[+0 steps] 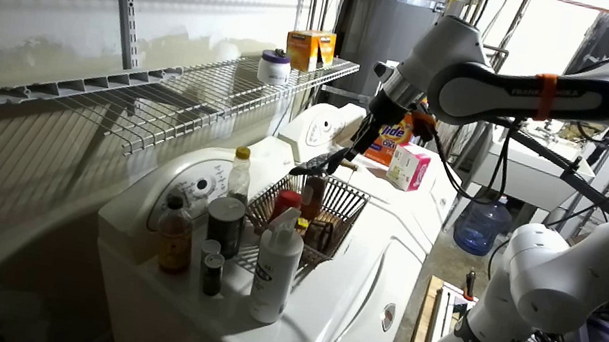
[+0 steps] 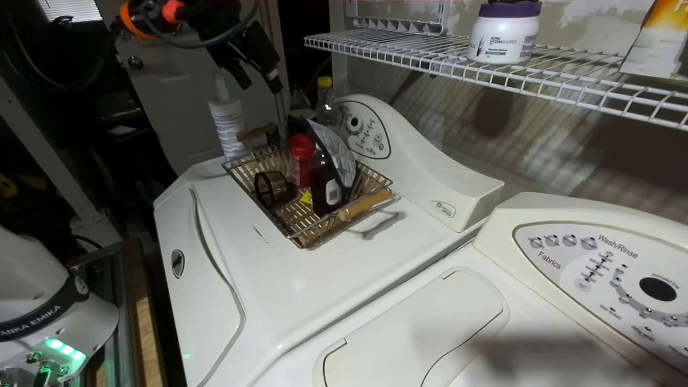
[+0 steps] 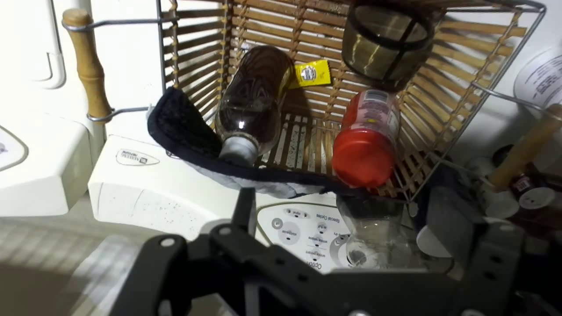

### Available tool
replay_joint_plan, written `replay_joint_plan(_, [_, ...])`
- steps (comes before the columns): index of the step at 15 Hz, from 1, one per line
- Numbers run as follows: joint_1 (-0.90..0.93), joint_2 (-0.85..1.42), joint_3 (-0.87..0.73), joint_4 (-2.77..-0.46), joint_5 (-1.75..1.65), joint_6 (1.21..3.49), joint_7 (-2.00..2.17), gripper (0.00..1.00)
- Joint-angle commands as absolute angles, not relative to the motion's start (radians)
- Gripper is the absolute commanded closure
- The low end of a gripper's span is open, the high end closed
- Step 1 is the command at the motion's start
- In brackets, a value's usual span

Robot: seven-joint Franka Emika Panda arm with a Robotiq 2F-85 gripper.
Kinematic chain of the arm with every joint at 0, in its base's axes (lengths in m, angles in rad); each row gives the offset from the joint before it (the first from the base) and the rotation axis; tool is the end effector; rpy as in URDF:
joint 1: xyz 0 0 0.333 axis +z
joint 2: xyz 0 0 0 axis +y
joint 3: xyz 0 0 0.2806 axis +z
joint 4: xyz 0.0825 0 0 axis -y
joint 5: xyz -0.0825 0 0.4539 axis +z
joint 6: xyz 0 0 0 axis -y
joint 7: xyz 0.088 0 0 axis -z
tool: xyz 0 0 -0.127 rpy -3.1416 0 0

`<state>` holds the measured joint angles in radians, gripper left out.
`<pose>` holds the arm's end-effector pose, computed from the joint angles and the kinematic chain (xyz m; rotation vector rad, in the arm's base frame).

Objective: Pick up the bottle and put it in the basket

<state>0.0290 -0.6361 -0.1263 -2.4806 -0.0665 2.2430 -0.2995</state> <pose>0.4876 -0.0495 0.4792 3.0019 0.3661 0.5993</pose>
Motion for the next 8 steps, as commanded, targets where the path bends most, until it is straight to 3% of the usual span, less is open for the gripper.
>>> replay_joint_plan(1, [-0.001, -0.668, -0.082, -2.445, -0.071, 2.114, -0.213, 0.0])
replay_joint_plan(8, [0.002, -0.687, -0.064, -2.443, -0.067, 2.081, -0.171, 0.0])
